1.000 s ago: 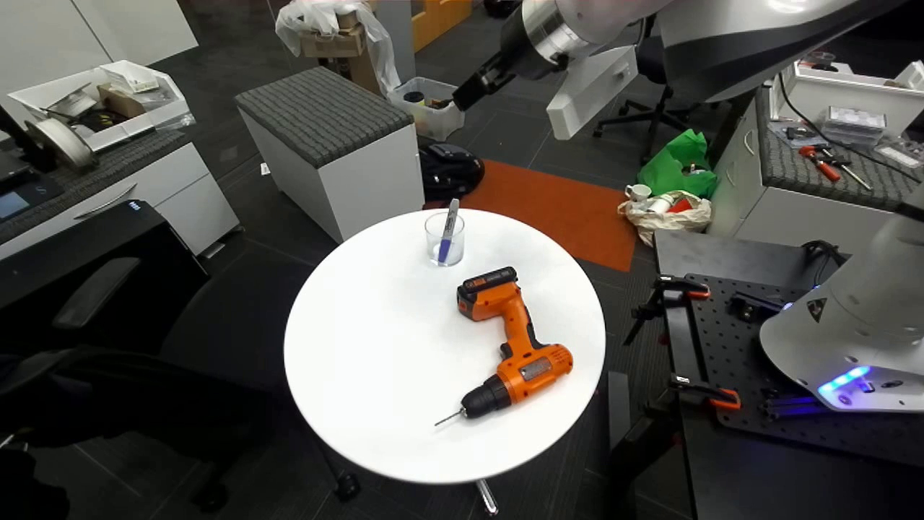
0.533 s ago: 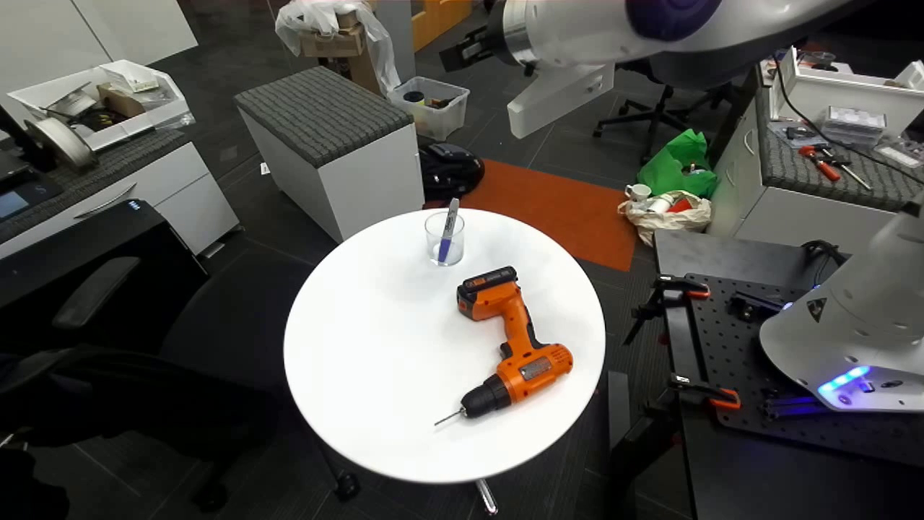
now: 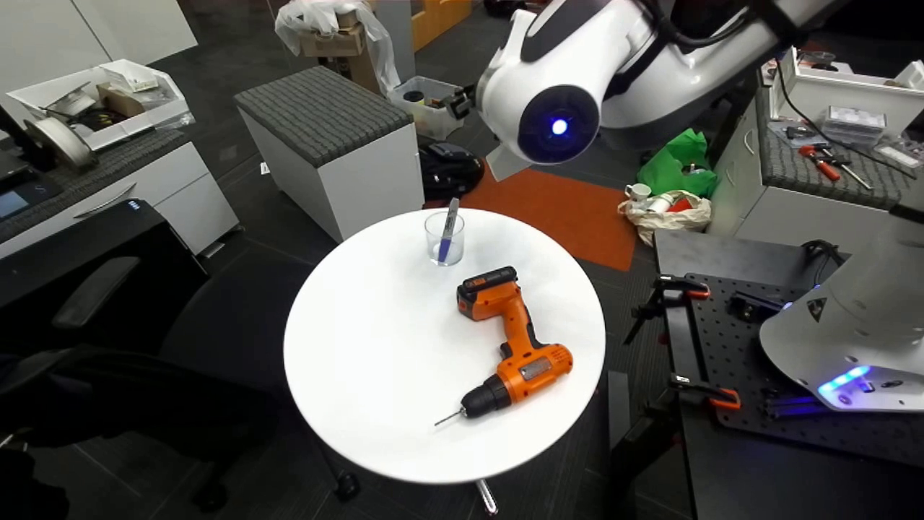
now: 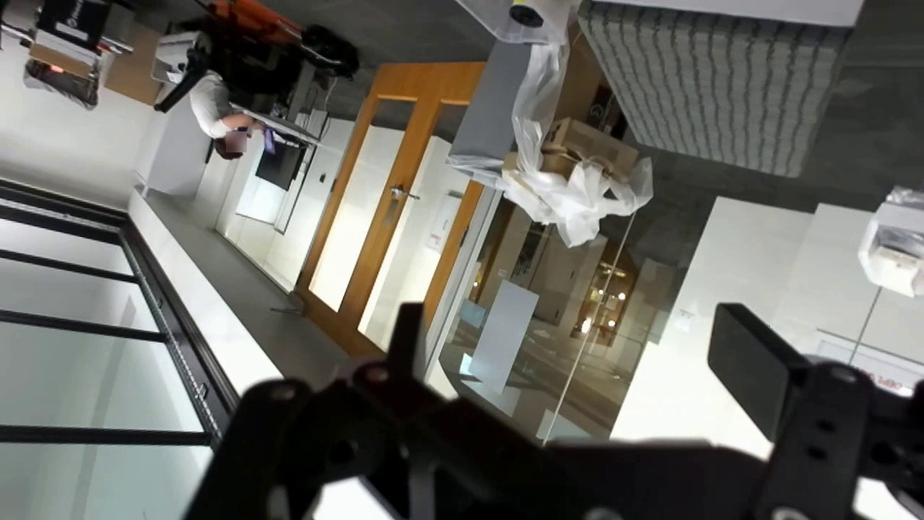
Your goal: Put the marker in the cup on the table
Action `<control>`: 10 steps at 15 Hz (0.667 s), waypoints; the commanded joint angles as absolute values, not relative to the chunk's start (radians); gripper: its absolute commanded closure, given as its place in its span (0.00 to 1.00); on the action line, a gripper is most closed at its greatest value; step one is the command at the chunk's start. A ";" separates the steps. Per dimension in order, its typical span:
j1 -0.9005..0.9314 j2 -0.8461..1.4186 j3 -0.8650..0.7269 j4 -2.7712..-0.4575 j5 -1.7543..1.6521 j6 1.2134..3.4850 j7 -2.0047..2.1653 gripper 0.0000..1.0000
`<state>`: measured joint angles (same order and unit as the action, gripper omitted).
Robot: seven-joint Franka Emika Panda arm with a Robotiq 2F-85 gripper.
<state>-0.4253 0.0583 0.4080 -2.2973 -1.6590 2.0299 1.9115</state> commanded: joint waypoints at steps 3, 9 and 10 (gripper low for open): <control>-0.190 0.187 0.146 -2.171 -1.667 2.120 1.958 0.00; -0.109 0.214 0.064 -2.111 -1.697 2.165 2.119 0.00; -0.101 0.220 0.059 -2.105 -1.697 2.162 2.132 0.00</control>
